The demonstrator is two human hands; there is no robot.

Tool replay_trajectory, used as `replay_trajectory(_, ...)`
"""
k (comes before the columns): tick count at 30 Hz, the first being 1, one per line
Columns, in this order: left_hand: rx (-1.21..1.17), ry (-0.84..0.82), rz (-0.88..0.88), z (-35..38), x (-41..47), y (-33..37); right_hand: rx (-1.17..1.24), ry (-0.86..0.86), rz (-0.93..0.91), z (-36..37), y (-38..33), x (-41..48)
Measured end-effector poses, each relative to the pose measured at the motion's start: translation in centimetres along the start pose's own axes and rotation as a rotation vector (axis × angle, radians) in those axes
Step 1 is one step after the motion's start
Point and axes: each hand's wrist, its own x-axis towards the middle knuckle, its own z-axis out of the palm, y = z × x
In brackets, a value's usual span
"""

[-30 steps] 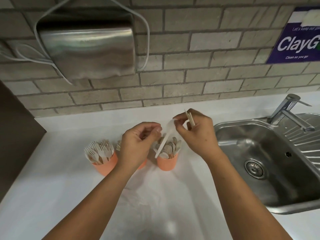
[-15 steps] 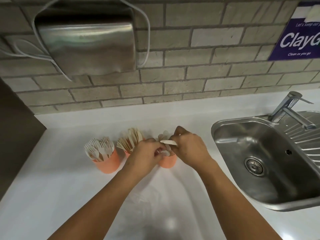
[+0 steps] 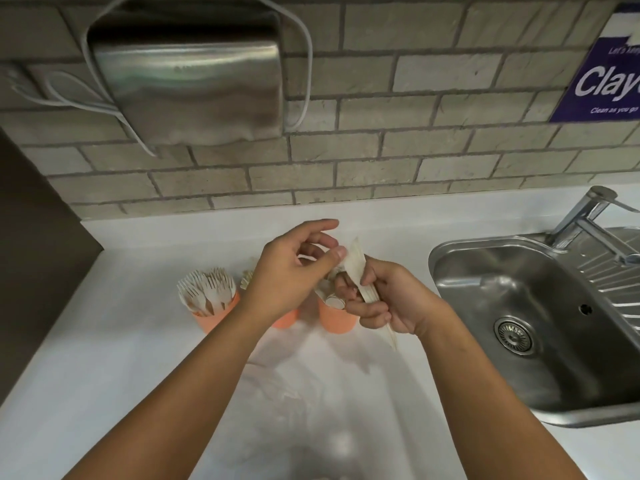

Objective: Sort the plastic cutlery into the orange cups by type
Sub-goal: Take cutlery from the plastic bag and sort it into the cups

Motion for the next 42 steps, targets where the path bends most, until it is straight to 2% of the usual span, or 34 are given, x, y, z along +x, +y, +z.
replay_trajectory(3,0.011,-0.033,-0.008,0.0,0.3,-0.3,0.015,-0.106,0.062,0.4,0.7,0.4)
replay_trajectory(8,-0.084,-0.047,-0.077,-0.4,-0.4,-0.3,0.081,-0.071,0.022,1.3,1.6,0.7)
replay_trajectory(11,-0.09,-0.013,-0.123,-1.0,-0.6,-0.2,0.068,0.069,-0.142,2.0,2.1,0.8)
replay_trajectory(15,-0.074,0.101,-0.182,-1.9,-0.5,-0.4,-0.181,0.325,-0.341,3.1,3.1,1.5)
replay_trajectory(17,-0.059,0.151,-0.194,-2.2,-0.6,-0.5,-0.218,0.414,-0.408,4.0,3.4,2.0)
replay_trajectory(21,-0.052,0.196,-0.213,-3.2,-0.7,-0.4,-0.099,0.437,-0.435,5.4,3.7,3.1)
replay_trajectory(26,-0.156,0.237,-0.249,-5.1,-0.8,-0.2,0.118,0.327,-0.324,6.2,2.5,3.9)
replay_trajectory(28,-0.165,0.266,-0.245,-6.1,-1.0,-0.1,0.128,0.35,-0.337,6.6,2.1,4.4)
replay_trajectory(30,-0.18,0.295,-0.22,-7.5,-1.3,0.0,0.009,0.458,-0.4,6.7,1.8,5.1)
replay_trajectory(33,-0.125,0.328,-0.162,-9.8,-1.7,0.0,-0.368,0.617,-0.521,6.5,1.2,6.2)
replay_trajectory(36,-0.007,0.353,-0.087,-11.5,-2.1,0.1,-0.559,0.655,-0.633,6.5,0.2,7.2)
replay_trajectory(42,0.255,0.424,0.035,-12.4,-3.2,0.5,-0.794,0.665,-0.825,7.2,-1.1,8.4)
